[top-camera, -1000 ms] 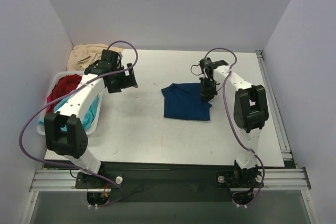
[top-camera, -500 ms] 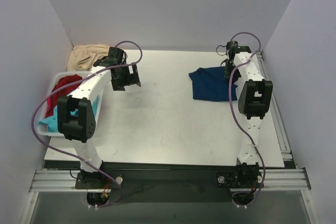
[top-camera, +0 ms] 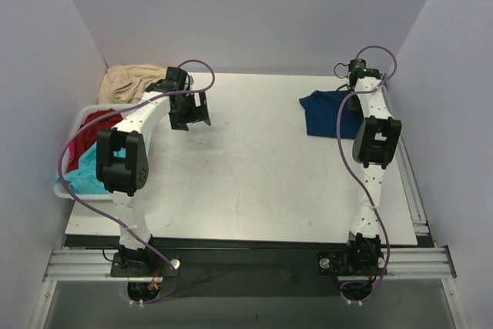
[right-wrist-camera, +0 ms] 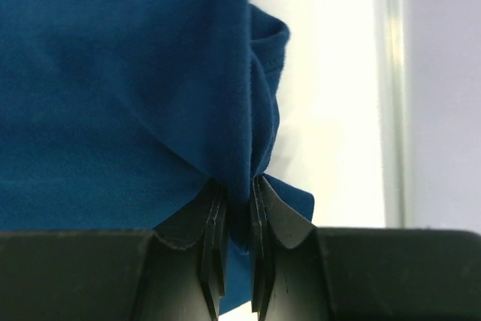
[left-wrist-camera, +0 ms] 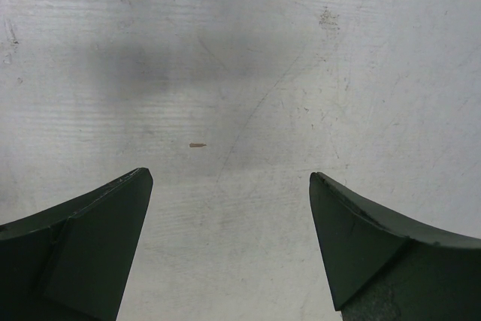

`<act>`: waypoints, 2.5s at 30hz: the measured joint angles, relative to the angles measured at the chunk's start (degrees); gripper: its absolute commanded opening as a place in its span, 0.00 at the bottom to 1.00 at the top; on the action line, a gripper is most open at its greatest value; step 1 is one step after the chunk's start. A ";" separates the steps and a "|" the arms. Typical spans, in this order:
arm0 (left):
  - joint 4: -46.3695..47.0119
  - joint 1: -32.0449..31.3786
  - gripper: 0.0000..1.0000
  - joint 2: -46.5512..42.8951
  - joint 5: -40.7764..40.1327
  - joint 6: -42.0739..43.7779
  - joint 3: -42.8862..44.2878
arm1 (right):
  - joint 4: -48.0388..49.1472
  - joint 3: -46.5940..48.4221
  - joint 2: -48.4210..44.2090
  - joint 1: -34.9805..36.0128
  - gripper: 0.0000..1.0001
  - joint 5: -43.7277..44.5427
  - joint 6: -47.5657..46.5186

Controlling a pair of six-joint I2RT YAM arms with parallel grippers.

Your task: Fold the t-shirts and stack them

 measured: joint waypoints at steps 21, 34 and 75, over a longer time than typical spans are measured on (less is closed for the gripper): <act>0.07 0.00 0.97 3.78 3.17 1.20 5.44 | 13.03 -6.01 -6.08 0.52 0.68 5.49 3.65; 1.38 0.02 0.97 1.14 2.69 1.01 0.15 | 4.42 -10.62 -9.38 9.62 0.51 -8.22 18.27; 0.76 1.18 0.97 4.33 4.09 0.17 8.90 | -11.02 4.76 2.34 -4.04 0.48 -15.30 28.61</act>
